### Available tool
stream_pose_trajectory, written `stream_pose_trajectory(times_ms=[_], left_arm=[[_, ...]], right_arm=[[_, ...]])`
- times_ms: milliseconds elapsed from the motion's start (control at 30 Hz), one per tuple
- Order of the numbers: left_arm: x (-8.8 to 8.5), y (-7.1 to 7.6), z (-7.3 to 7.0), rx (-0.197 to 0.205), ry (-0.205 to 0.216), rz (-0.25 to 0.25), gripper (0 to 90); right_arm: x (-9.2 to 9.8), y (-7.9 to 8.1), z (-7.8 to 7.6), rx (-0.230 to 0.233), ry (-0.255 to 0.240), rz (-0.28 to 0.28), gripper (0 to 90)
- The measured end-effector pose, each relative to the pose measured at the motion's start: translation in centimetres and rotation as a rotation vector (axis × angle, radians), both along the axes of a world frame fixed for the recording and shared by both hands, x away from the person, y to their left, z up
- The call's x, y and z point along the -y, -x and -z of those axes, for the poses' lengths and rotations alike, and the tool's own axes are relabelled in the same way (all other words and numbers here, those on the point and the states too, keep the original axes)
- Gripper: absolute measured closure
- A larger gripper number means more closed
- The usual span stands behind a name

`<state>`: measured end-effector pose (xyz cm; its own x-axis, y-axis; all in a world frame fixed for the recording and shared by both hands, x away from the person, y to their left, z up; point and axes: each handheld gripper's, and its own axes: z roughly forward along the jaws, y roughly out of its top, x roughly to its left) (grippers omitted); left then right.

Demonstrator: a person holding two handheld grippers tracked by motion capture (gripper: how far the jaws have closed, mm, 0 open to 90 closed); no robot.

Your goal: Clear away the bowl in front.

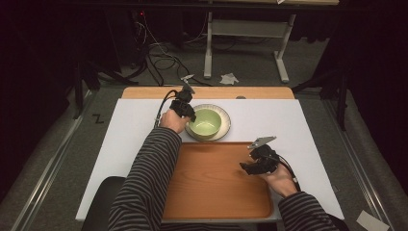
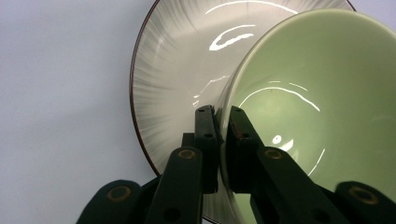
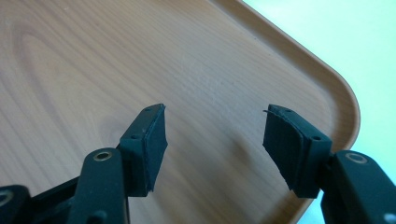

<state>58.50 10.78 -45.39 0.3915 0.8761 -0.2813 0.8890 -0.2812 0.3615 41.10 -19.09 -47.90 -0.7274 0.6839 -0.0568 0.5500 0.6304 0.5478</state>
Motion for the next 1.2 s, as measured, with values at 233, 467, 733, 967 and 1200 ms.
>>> stream_pose_trajectory(times_ms=[233,467,733,967,1200], left_arm=[[0.0,0.0,-0.1,0.005,0.014,0.007,85.2],[0.1,-0.1,-0.7,0.031,0.016,0.053,85.3],[-0.1,0.7,-2.3,0.042,0.043,0.061,85.5],[-0.4,1.3,-3.1,0.049,0.044,0.086,85.6],[-0.4,2.0,-3.7,0.055,0.051,0.116,85.6]], right_arm=[[-0.1,0.1,0.0,0.003,0.008,-0.007,40.9],[-0.2,0.2,-0.1,0.008,0.011,-0.008,40.8],[-0.4,0.3,0.0,0.011,0.019,-0.009,40.9],[-0.3,0.2,0.0,0.011,0.021,-0.010,40.9],[-0.3,0.2,0.1,0.006,0.013,-0.014,40.8]])
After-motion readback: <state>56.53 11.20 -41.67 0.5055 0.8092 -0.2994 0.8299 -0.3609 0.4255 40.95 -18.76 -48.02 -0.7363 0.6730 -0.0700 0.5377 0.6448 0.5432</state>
